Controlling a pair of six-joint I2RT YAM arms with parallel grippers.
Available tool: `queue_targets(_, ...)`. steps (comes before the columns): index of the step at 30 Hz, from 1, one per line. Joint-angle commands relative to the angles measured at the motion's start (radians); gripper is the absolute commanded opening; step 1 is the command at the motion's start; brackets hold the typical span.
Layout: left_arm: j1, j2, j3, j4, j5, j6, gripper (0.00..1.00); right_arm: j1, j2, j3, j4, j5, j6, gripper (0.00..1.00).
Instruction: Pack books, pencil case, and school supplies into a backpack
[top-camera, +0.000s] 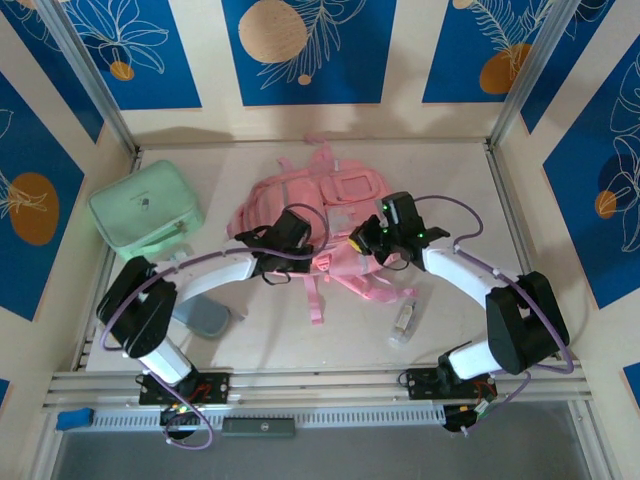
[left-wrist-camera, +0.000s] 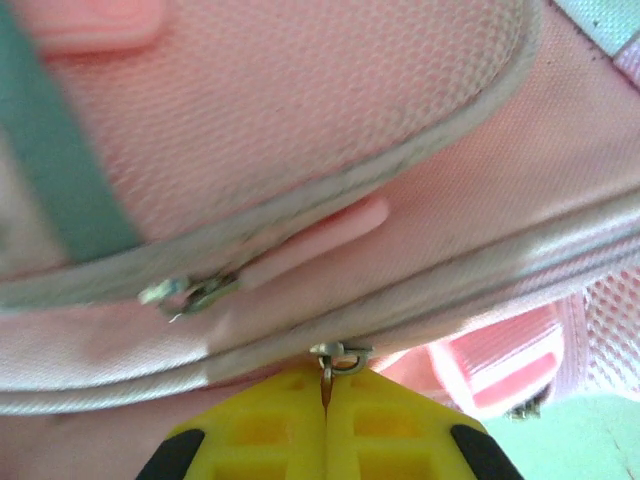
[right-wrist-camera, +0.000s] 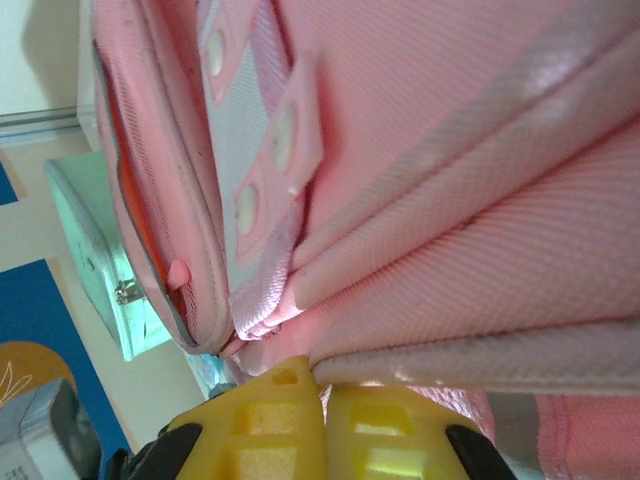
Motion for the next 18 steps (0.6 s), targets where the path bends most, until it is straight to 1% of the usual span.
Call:
queue_targets(1,0.023,-0.096,-0.060,-0.126,-0.093,-0.004,0.00,-0.074,-0.014,0.088,-0.061,-0.034,-0.136,0.00)
queue_targets(4,0.023,-0.147,-0.088,-0.136,-0.059,0.000,0.00,-0.126,0.035,0.117,-0.036,-0.114,-0.191,0.00)
queue_targets(7,0.015,-0.156,-0.085,-0.161,-0.015,-0.036,0.00,-0.151,0.120,0.205,-0.071,-0.165,-0.268,0.00)
queue_targets(9,-0.018,-0.154,-0.080,-0.132,0.021,-0.079,0.00,-0.162,0.187,0.284,-0.115,-0.167,-0.328,0.00)
queue_targets(11,-0.067,-0.142,-0.068,-0.080,0.034,-0.122,0.00,-0.169,0.244,0.348,-0.131,-0.173,-0.365,0.00)
queue_targets(14,-0.119,-0.111,-0.032,-0.028,0.010,-0.187,0.00,-0.189,0.304,0.424,-0.175,-0.199,-0.380,0.00)
queue_targets(16,-0.125,-0.100,-0.027,0.008,-0.016,-0.217,0.00,-0.192,0.295,0.413,-0.163,-0.227,-0.367,0.13)
queue_targets(17,-0.124,-0.094,-0.027,0.022,-0.033,-0.226,0.00,-0.191,0.279,0.392,-0.153,-0.238,-0.360,0.24)
queue_targets(18,-0.122,-0.085,-0.020,0.026,-0.042,-0.225,0.00,-0.188,0.262,0.375,-0.158,-0.240,-0.356,0.31)
